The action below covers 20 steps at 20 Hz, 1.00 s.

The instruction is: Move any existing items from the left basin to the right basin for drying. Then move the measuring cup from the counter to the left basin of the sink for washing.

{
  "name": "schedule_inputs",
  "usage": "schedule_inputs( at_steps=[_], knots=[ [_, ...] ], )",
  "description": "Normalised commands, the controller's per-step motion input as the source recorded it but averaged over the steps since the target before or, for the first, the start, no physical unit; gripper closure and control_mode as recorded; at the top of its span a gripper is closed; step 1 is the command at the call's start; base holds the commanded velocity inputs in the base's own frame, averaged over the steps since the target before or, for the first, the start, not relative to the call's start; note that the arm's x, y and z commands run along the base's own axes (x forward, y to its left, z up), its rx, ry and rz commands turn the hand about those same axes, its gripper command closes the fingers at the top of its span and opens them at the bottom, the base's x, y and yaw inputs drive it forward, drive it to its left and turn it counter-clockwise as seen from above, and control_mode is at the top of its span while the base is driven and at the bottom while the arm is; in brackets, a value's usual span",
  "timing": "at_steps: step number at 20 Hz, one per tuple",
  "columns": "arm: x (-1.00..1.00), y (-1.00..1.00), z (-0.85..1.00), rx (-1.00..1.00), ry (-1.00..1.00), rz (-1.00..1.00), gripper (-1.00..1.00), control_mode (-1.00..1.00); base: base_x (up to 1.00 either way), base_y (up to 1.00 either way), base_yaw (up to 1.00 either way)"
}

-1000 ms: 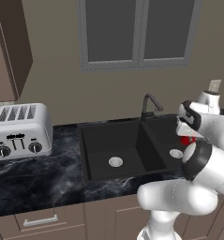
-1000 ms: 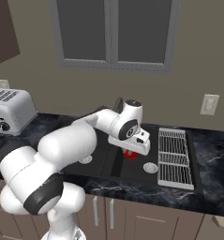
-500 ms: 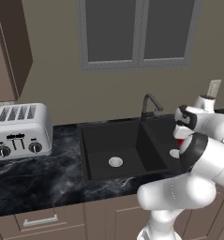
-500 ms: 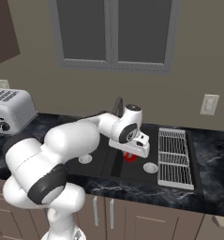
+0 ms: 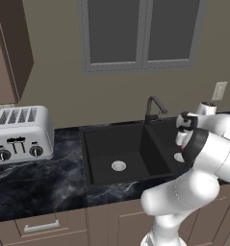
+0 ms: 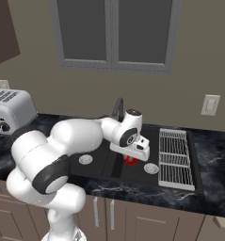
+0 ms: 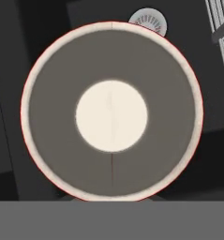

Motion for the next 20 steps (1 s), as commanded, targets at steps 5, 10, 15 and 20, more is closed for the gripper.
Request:
schedule_inputs(
  at_steps=[5,10,15,20],
  knots=[
    [0.11,0.00,-0.22,0.00,0.01,0.01,1.00,-1.00,0.00,0.00,0.00],
    [0.11,0.00,-0.20,0.00,0.00,0.01,1.00,-1.00,0.00,0.00,0.00],
    [0.10,0.00,-0.17,0.00,0.00,0.02,1.00,-1.00,0.00,0.00,0.00],
    [0.09,-0.02,-0.18,0.00,0.00,0.02,1.00,-1.00,0.00,0.00,0.00]
  ],
)
